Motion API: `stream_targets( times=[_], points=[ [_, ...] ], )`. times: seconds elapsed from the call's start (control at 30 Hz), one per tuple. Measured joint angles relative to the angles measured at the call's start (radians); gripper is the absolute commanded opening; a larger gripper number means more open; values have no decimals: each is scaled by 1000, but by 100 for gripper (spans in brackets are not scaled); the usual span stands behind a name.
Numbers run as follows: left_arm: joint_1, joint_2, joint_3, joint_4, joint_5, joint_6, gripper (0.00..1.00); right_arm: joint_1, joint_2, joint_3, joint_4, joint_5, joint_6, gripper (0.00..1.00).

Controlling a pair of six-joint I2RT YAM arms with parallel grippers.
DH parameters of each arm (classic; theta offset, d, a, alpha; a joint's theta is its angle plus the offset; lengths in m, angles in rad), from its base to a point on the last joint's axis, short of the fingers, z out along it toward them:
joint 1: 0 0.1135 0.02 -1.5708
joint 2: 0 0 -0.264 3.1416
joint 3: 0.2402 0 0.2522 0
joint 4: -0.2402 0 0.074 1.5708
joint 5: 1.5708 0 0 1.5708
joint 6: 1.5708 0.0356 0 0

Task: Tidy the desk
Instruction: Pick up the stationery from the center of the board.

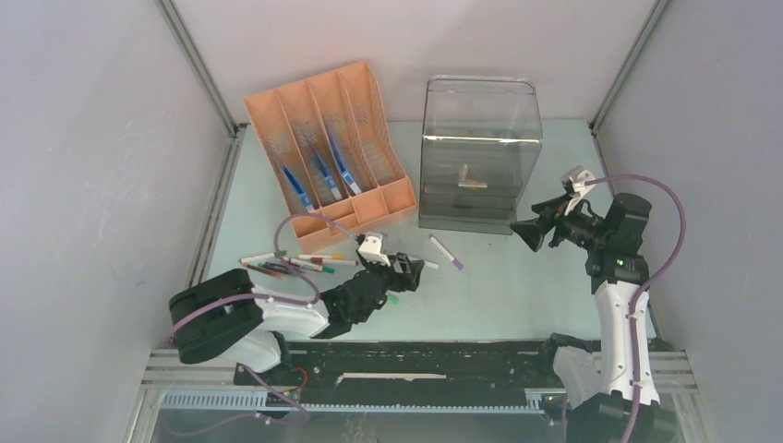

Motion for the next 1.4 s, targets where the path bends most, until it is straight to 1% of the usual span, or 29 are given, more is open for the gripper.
stream_targets(
  times=[0.07, 0.17, 0.2, 0.33, 0.53, 0.6, 0.83, 0.9, 1.0, 1.17, 1.27, 1.4],
  points=[
    [0, -39, -11, -67, -57, 45, 87, 0, 0, 0, -1, -3, -1, 81],
    [1, -87, -10, -170, -138, 88, 98, 0, 0, 0, -3, -3, -3, 81],
    [1, -97, -8, -198, -159, 97, 100, 0, 0, 0, -5, -4, -3, 81],
    [1, -109, 21, -319, -235, 113, 100, 0, 0, 0, -6, -6, -5, 81],
    [1, -109, 69, -444, -283, 98, 100, 2, 2, 0, -7, -14, -8, 81],
    [1, -109, 78, -484, -293, 71, 100, 3, 4, 0, -8, -15, -8, 82],
    [1, -129, 130, -700, -294, -113, 100, 21, 14, 0, -13, -18, -17, 82],
    [1, -146, 134, -746, -269, -182, 97, 24, 14, 0, -14, -18, -20, 82],
    [1, -176, 132, -811, -227, -325, 91, 28, 14, 0, -14, -18, -25, 82],
    [1, -182, 132, -931, -187, -565, 87, 28, 14, 0, -16, -18, -26, 81],
    [1, -121, 185, -1097, -187, -701, 82, 28, 14, 0, -16, -18, -26, 82],
    [1, 6, 340, -1300, -186, -814, 77, 30, 14, 0, -16, -18, -27, 82]
  ],
)
